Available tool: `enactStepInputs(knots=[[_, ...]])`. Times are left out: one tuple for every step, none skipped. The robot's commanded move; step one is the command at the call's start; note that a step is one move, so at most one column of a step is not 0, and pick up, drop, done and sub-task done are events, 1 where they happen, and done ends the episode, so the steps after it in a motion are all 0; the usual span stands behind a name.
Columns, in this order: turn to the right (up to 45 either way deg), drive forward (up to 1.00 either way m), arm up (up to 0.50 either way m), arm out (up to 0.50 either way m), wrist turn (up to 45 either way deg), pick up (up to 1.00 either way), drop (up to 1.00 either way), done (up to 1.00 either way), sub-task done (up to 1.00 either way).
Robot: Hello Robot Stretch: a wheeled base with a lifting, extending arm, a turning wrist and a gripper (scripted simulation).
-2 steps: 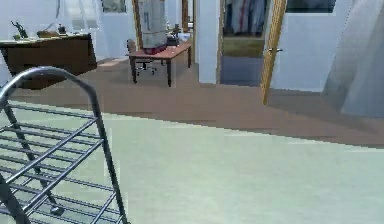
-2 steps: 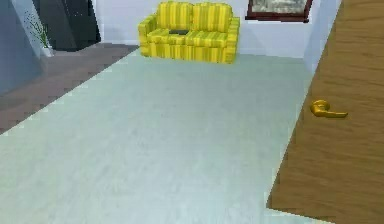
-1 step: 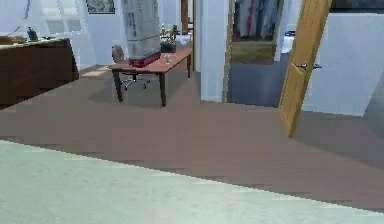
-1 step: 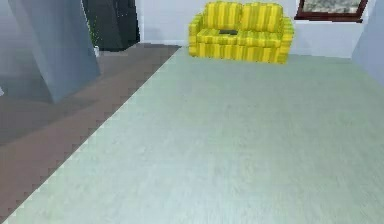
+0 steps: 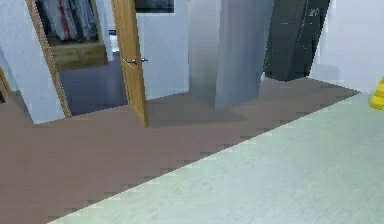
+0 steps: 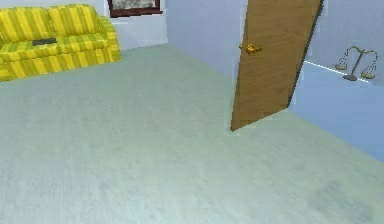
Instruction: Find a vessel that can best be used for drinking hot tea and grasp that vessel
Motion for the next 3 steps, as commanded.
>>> enactStepInputs(knots=[[0.0, 0.05, 0.00, 0.00, 0.0, 0.00, 0.00, 0.00, 0.00], [-45.0, 0.00, 0.00, 0.00, 0.0, 0.00, 0.00, 0.00, 0.00], [-21.0, 0.00, 0.00, 0.00, 0.0, 0.00, 0.00, 0.00, 0.00]])
